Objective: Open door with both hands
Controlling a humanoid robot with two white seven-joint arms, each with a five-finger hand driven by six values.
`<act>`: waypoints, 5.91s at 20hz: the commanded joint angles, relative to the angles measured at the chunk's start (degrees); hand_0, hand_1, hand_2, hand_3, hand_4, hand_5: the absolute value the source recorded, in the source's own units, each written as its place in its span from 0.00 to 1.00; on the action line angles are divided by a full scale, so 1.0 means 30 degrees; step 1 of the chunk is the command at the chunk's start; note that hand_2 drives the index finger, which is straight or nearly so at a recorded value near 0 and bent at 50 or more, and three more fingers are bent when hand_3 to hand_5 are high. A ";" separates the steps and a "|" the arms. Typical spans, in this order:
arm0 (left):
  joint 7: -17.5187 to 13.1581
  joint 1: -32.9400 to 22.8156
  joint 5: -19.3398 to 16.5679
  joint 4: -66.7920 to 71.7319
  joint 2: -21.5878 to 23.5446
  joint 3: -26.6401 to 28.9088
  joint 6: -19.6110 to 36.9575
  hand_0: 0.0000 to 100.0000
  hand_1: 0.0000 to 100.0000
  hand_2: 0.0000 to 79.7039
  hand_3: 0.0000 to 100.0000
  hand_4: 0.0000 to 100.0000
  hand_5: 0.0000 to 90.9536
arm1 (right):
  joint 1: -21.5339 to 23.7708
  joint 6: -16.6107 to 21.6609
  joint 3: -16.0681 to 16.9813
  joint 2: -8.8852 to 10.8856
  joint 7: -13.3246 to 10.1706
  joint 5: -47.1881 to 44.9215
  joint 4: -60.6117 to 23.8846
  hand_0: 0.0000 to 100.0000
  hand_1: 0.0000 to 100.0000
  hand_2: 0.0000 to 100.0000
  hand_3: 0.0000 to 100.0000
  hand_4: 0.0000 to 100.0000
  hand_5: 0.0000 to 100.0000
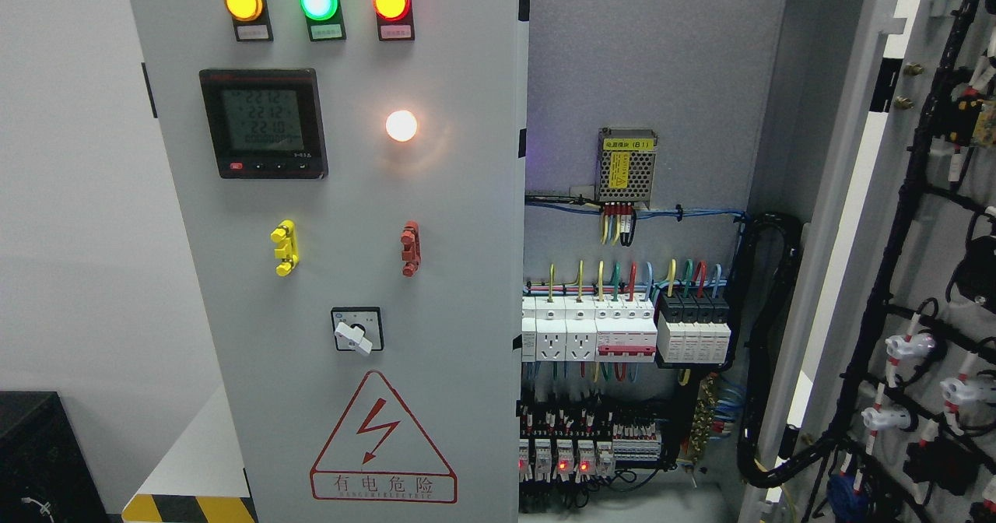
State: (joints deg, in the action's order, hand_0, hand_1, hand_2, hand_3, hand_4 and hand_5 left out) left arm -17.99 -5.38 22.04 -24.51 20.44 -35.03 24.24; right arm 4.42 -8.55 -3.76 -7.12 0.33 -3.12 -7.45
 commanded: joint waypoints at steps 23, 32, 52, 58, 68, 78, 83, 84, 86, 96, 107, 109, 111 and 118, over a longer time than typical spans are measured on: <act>0.3594 0.0795 -0.7991 0.8464 -0.7984 1.4431 -0.7408 0.00 0.00 0.00 0.00 0.00 0.00 | 1.0357 0.6278 -0.2841 0.3510 -0.0023 -0.0074 -3.6291 0.00 0.00 0.00 0.00 0.00 0.00; 0.3623 0.0914 -0.6619 0.8728 -0.8013 1.2267 -0.5942 0.00 0.00 0.00 0.00 0.00 0.00 | 0.7380 0.6571 -0.4514 0.4188 -0.0023 -0.0044 -3.7418 0.00 0.00 0.00 0.00 0.00 0.00; 0.3389 0.0885 -0.6526 0.8493 -0.7926 1.0886 -0.5825 0.00 0.00 0.00 0.00 0.00 0.00 | -0.7002 0.3115 -0.3261 0.0705 -0.0111 -0.0132 -3.3265 0.00 0.00 0.00 0.00 0.00 0.00; 0.3389 0.0885 -0.6585 0.8522 -0.7808 0.9979 -0.5242 0.00 0.00 0.00 0.00 0.00 0.00 | -1.0024 0.3115 -0.2203 0.0585 -0.0081 -0.1093 -2.9310 0.00 0.00 0.00 0.00 0.00 0.00; 0.3389 0.0885 -0.6497 0.8523 -0.7983 0.9949 -0.4975 0.00 0.00 0.00 0.00 0.00 0.00 | -1.2868 0.2441 -0.2436 0.0819 -0.0023 -0.3033 -2.5028 0.00 0.00 0.00 0.00 0.00 0.00; 0.3360 0.0973 -0.6439 0.8493 -0.8306 1.0007 -0.5033 0.00 0.00 0.00 0.00 0.00 0.00 | -1.3660 0.2002 -0.2642 0.1639 0.1325 -0.3091 -2.4557 0.00 0.00 0.00 0.00 0.00 0.00; 0.3360 0.0973 -0.6380 0.8523 -0.8306 1.0124 -0.5180 0.00 0.00 0.00 0.00 0.00 0.00 | -1.4042 0.0419 -0.2582 0.1639 0.1296 -0.3848 -2.4614 0.00 0.00 0.00 0.00 0.00 0.00; 0.3360 0.0973 -0.6380 0.8523 -0.8306 1.0124 -0.5209 0.00 0.00 0.00 0.00 0.00 0.00 | -1.4042 0.0390 -0.2612 0.1639 0.1296 -0.4375 -2.4702 0.00 0.00 0.00 0.00 0.00 0.00; 0.3360 0.0973 -0.6409 0.8552 -0.8306 1.0124 -0.5733 0.00 0.00 0.00 0.00 0.00 0.00 | -1.4100 0.0361 -0.2612 0.1639 0.1325 -0.4848 -2.4820 0.00 0.00 0.00 0.00 0.00 0.00; 0.3360 0.1002 -0.6468 0.8435 -0.8335 0.9978 -0.6704 0.00 0.00 0.00 0.00 0.00 0.00 | -1.4862 -0.0106 -0.3138 0.1639 0.1412 -0.6458 -2.5376 0.00 0.00 0.00 0.00 0.00 0.00; 0.3360 0.1354 -0.6439 0.8435 -0.8716 1.0007 -0.6674 0.00 0.00 0.00 0.00 0.00 0.00 | -1.5624 -0.1426 -0.3141 0.1698 0.3053 -0.8042 -2.5319 0.00 0.00 0.00 0.00 0.00 0.00; 0.3360 0.1354 -0.6438 0.8435 -0.8716 1.0036 -0.6675 0.00 0.00 0.00 0.00 0.00 0.00 | -1.5624 -0.1426 -0.3052 0.1698 0.3083 -0.8072 -2.5260 0.00 0.00 0.00 0.00 0.00 0.00; 0.3360 0.1354 -0.6467 0.8435 -0.8716 1.0036 -0.6674 0.00 0.00 0.00 0.00 0.00 0.00 | -1.5624 -0.1426 -0.3081 0.1931 0.3112 -0.8246 -2.5289 0.00 0.00 0.00 0.00 0.00 0.00; 0.3360 0.1354 -0.6438 0.8435 -0.8716 1.0007 -0.6703 0.00 0.00 0.00 0.00 0.00 0.00 | -1.5828 -0.1485 -0.3228 0.2224 0.3606 -0.8511 -2.5114 0.00 0.00 0.00 0.00 0.00 0.00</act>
State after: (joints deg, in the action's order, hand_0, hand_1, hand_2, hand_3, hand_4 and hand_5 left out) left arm -7.89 -0.21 2.71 0.00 -5.43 -4.96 4.14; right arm -42.50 -12.84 -13.13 -1.00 9.97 -27.91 -83.36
